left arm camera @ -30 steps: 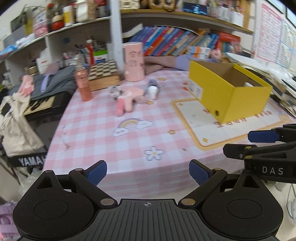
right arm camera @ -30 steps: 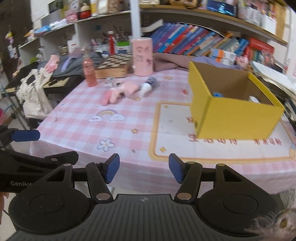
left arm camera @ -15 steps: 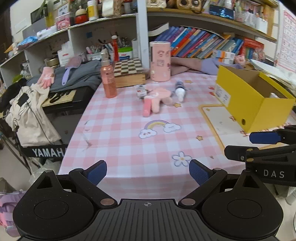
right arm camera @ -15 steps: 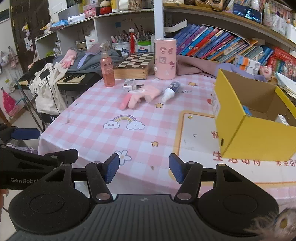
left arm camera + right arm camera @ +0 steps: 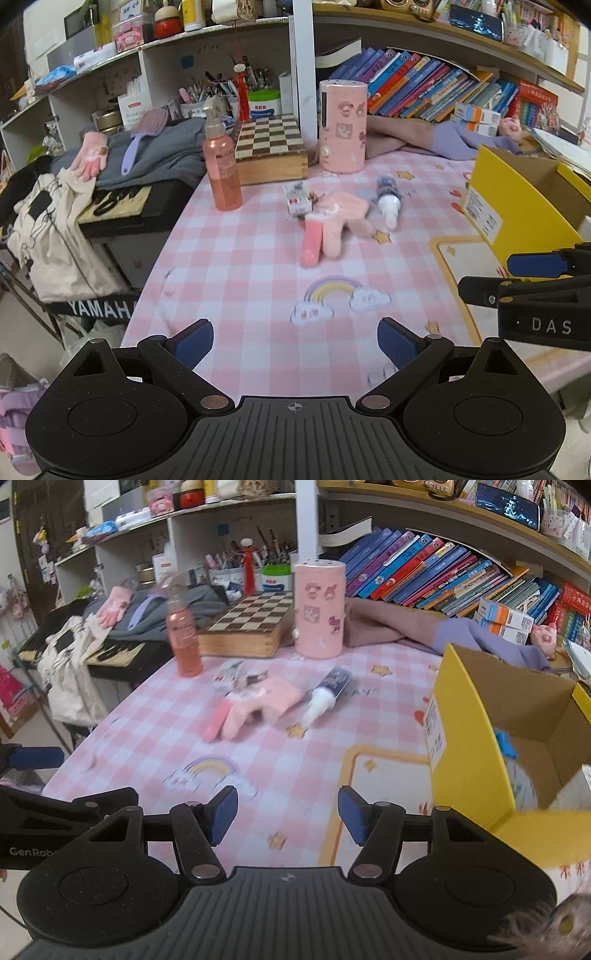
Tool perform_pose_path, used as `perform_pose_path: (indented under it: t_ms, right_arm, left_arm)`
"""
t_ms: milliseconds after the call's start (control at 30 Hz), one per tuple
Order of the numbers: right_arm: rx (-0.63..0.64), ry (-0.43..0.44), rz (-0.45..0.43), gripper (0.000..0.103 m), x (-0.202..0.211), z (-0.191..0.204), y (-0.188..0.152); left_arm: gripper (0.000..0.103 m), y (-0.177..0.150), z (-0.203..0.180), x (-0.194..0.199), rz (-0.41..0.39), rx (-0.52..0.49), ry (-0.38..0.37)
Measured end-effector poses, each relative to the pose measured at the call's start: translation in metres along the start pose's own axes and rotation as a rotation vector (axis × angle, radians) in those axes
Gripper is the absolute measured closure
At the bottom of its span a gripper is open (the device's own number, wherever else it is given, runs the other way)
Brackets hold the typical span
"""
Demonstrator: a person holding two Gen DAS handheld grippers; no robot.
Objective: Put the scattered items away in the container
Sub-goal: 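Grasp the pink glove with the left tool while the right tool grasps the white-blue lotion bottle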
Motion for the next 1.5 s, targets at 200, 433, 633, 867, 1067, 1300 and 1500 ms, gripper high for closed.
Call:
perform_pose_path:
  t_ms: [200, 433, 633, 867, 1067, 1300, 1500]
  right_arm:
    - [-0.017, -0.001, 0.022, 0.044, -0.037, -0.021, 0.020]
    - [-0.052, 0.003, 0.055, 0.044, -0.079, -0.037, 0.037]
    - [-0.090, 0.001, 0.065, 0.044, -0.116, -0.045, 0.060]
    - [-0.142, -0.026, 0.086, 0.044, -0.150, -0.056, 0.075]
    - [-0.197, -0.046, 0.111, 0.044, -0.178, -0.058, 0.081]
    - [-0.218, -0.081, 0.115, 0.044, -0.206, -0.064, 0.091]
    - [-0.260, -0.104, 0.166, 0.047, -0.226, -0.074, 0.082]
  left_arm:
    - [0.006, 0.021, -0.004, -0.032, 0.000, -0.014, 0.008]
    - [0.006, 0.037, -0.004, -0.071, 0.021, -0.035, 0.020]
    - [0.006, 0.049, -0.008, -0.104, 0.037, -0.038, -0.010]
    - [0.007, 0.057, -0.016, -0.135, 0.055, -0.043, -0.035]
    - [0.007, 0.051, -0.023, -0.160, 0.085, -0.070, -0.026]
    - [0.026, 0.054, -0.028, -0.181, 0.083, -0.047, -0.040]
    - [0.072, 0.053, -0.031, -0.185, 0.094, -0.016, -0.086]
Point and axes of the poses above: each gripper's, at about its wrist camera, not at the fingertips, and x roughly against the way its jaws point, z to its left, y to its top, the point moved 8 cm from there along -x, roughly the way its jaws point, and after that the axes turned 5 degrees about -z, right-handed, at the moved point
